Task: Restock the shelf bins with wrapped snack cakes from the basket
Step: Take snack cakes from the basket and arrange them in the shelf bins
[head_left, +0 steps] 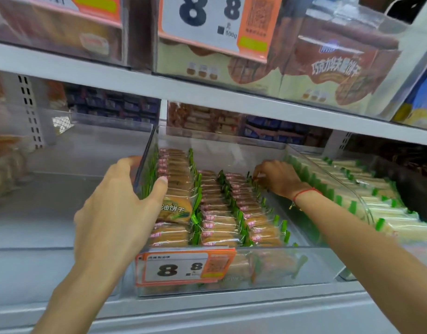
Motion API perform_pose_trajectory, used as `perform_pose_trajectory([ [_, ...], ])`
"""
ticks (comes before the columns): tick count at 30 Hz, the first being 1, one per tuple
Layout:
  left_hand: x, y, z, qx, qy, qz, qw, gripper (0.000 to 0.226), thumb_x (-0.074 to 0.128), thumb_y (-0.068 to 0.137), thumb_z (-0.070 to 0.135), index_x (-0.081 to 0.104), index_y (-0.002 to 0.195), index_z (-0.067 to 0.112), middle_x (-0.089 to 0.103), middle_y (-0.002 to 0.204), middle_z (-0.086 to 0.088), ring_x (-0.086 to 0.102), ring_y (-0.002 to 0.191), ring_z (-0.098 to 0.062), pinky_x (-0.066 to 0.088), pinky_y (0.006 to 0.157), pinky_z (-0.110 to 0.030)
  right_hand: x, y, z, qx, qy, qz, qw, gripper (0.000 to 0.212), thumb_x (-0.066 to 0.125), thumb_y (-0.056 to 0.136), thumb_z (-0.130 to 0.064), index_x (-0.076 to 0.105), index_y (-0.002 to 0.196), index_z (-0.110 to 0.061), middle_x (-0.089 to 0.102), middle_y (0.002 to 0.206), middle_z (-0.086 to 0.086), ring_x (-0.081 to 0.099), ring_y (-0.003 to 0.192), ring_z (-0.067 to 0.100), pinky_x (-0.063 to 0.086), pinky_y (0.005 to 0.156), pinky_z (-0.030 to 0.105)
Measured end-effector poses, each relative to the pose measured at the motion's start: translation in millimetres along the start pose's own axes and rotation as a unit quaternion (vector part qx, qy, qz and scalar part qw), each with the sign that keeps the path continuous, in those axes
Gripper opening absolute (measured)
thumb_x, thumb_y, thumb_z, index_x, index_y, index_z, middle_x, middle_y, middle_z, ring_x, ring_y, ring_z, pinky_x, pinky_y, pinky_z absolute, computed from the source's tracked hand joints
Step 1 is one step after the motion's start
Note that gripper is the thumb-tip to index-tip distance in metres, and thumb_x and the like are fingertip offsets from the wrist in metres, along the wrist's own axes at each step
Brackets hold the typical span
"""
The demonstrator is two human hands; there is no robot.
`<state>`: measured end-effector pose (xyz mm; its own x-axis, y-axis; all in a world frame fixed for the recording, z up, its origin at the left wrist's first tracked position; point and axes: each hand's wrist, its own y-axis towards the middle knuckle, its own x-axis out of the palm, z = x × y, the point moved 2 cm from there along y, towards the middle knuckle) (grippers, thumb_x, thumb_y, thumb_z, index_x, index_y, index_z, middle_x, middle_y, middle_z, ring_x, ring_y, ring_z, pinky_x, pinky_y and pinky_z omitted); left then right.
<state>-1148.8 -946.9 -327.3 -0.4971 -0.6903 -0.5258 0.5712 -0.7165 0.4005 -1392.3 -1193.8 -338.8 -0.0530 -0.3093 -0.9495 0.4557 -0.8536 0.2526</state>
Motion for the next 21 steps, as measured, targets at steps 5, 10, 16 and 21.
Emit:
perform_pose_trajectory([
  [5,0.7,-0.1,0.0,0.005,0.010,0.002,1.000,0.046,0.052,0.089,0.052,0.044,0.131,0.035,0.058,0.127,0.006,0.053,0.113,-0.030,0.035,0.083,-0.041,2.0,4.4,0.1,0.036,0.011,0.003,0.999,0.016,0.063,0.090,-0.031,0.069,0.104,-0.027,0.067,0.113,0.003,0.061,0.105,0.027,0.047,0.081,0.034],
  [10,0.2,-0.7,1.1,0.009,0.013,0.000,1.000,0.046,0.053,0.089,0.051,0.045,0.131,0.035,0.058,0.125,0.006,0.054,0.111,-0.030,0.031,0.078,-0.037,8.0,6.7,0.3,0.074,0.027,0.012,0.997,0.019,0.063,0.090,-0.031,0.068,0.106,-0.022,0.066,0.113,0.005,0.060,0.106,0.028,0.047,0.085,0.035],
  [16,-0.5,-2.4,4.1,0.013,0.021,0.020,1.000,0.044,0.054,0.089,0.048,0.047,0.130,0.032,0.060,0.123,0.004,0.055,0.107,-0.031,0.030,0.076,-0.036,7.3,2.5,3.4,0.054,0.082,-0.036,0.995,0.025,0.064,0.090,-0.019,0.068,0.115,-0.015,0.067,0.116,0.008,0.061,0.107,0.028,0.050,0.091,0.039],
  [21,-0.2,-0.7,4.5,0.002,0.028,0.011,1.000,0.044,0.056,0.090,0.044,0.047,0.131,0.028,0.059,0.125,0.002,0.056,0.108,-0.031,0.037,0.079,-0.038,-6.3,-10.1,2.4,0.064,0.108,-0.065,0.990,0.047,0.069,0.086,-0.016,0.056,0.130,-0.021,0.056,0.134,0.002,0.053,0.122,0.026,0.044,0.103,0.039],
])
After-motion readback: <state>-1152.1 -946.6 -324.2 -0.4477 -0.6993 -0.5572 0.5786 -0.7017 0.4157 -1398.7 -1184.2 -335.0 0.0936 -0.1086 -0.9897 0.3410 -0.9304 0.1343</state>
